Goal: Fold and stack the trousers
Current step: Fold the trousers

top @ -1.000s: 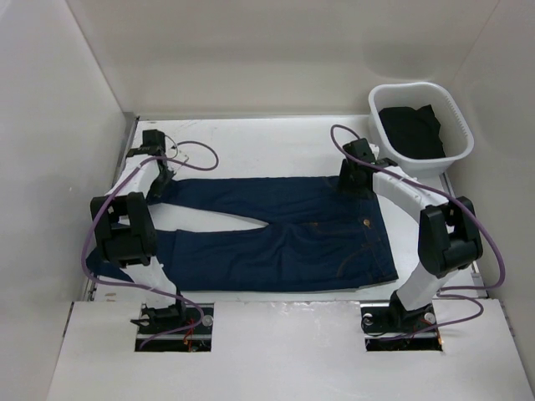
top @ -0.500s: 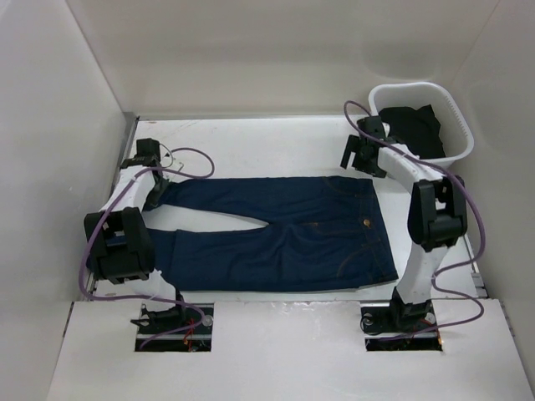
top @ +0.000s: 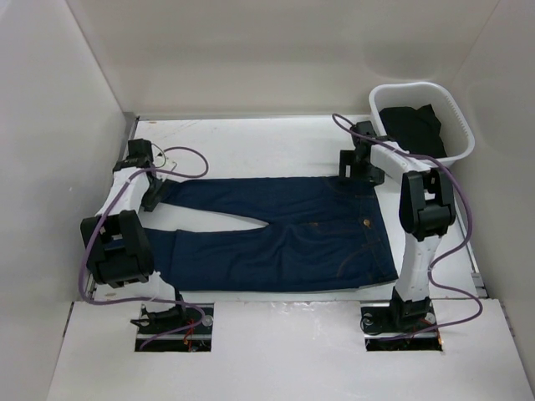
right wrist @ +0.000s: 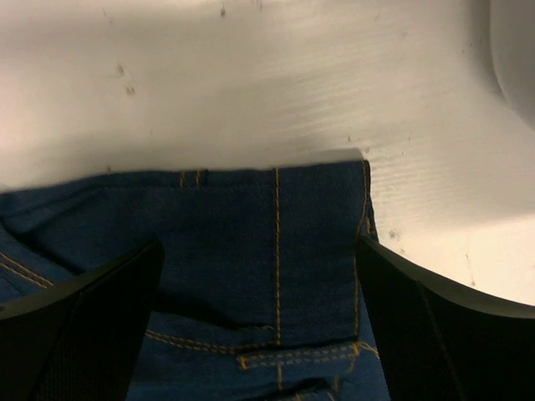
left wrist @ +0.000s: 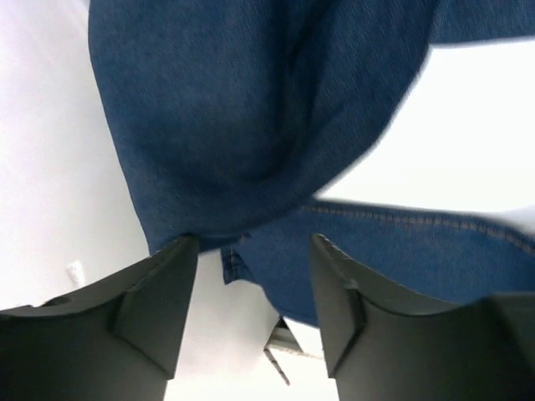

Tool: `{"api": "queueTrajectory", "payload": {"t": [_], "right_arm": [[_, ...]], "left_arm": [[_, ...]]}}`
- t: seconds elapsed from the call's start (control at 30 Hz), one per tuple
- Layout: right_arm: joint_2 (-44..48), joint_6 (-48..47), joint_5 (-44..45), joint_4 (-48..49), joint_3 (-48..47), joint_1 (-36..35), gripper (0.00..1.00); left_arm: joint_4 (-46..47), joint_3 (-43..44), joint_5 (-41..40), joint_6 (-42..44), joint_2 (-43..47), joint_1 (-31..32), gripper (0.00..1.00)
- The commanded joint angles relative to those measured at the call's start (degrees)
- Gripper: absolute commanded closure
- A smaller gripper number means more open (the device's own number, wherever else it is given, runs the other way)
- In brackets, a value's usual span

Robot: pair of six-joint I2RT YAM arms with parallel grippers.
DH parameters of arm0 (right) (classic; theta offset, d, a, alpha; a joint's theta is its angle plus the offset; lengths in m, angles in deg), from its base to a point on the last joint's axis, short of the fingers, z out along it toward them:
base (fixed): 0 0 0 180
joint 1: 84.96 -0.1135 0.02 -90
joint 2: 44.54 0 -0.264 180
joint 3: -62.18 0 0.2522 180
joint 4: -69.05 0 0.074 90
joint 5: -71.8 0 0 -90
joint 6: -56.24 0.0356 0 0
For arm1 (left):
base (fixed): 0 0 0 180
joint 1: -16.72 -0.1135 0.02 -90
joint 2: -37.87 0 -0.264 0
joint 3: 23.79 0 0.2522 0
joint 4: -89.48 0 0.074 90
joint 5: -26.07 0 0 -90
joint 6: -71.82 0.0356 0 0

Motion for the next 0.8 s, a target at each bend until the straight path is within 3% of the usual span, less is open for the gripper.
{"api": "queueTrajectory", "payload": {"t": [0.0,0.2,0.37,0.47,0.6,0.77], "right_arm": [[2.1,-5.2,0.2,-3.0,-0.3,-1.8,0.0],[4.1,-4.5,0.1,-2.6,1.8,-2.0,0.03],[5.5,-4.4,0.1,-2.6,1.8,-2.0,0.01],[5.6,-4.1,-0.4,-2.1,1.6,-2.0,0.01],[4.8,-4.3,-0.4,-2.2,0.4,-2.0,0.0],[4.6,-5.8,1.0,-2.5,0.0,-2.0,0.0]], "left_arm": [[-3.9,-1.5,0.1,3.2,5.4,-1.1,0.44],[-1.1,-6.5,-4.9,6.2,7.1,-6.1,0.44],[-8.1,-5.3,-4.8,6.7,10.6,-6.8,0.44],[-7.0,-7.7,-4.9,7.7,10.5,-7.7,0.44],[1.0,-7.0,0.5,5.0,5.4,-11.3,0.38],[5.2,-1.6,0.6,3.1,-5.0,-14.7,0.4]]}}
